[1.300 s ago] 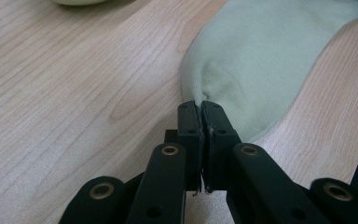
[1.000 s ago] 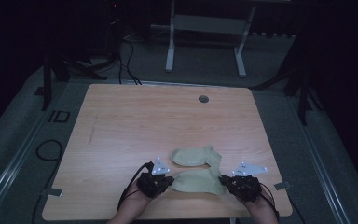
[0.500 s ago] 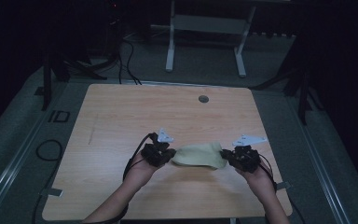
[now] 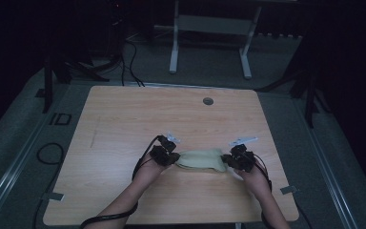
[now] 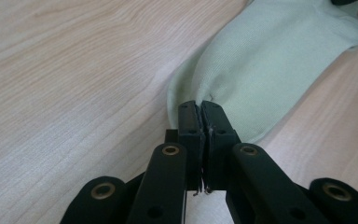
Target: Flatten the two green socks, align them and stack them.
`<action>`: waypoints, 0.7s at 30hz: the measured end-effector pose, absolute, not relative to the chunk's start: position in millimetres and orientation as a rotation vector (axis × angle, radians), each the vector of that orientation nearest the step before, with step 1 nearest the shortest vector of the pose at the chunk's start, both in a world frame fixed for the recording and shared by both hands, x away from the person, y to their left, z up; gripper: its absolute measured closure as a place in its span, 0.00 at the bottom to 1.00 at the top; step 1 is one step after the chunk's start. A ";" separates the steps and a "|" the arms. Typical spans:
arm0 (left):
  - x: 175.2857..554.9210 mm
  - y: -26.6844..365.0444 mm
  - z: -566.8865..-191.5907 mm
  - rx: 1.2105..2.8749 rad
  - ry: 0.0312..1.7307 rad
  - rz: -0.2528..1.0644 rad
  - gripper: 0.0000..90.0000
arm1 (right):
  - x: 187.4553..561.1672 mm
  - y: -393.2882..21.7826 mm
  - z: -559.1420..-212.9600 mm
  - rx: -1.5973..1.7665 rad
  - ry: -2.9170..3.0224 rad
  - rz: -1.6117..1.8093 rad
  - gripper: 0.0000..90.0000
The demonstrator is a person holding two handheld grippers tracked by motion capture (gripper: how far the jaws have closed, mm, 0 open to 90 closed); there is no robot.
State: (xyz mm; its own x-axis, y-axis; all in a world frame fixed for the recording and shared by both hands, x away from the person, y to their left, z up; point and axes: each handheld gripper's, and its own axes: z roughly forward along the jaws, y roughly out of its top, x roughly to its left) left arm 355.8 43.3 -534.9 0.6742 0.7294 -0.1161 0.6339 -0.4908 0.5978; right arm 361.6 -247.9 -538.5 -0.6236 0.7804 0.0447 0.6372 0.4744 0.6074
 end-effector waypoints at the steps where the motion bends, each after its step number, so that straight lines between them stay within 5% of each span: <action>1: 356.0 43.1 -536.9 2.269 1.051 0.202 0.97 | 362.4 -247.4 -540.3 1.222 2.488 0.866 0.94; 9: 355.6 44.0 -545.3 2.266 1.059 0.203 0.96 | 363.2 -244.5 -545.7 1.224 2.486 0.861 0.93; 14: 350.9 47.0 -534.2 2.236 1.030 0.225 0.74 | 361.6 -244.8 -538.5 1.222 2.478 0.876 0.79; 19: 342.5 47.9 -506.7 2.155 1.008 0.323 0.75 | 353.3 -241.0 -521.1 1.184 2.463 0.958 0.74; 21: 338.9 43.1 -500.3 2.149 0.974 0.322 0.85 | 349.8 -235.5 -518.1 1.162 2.470 0.969 0.74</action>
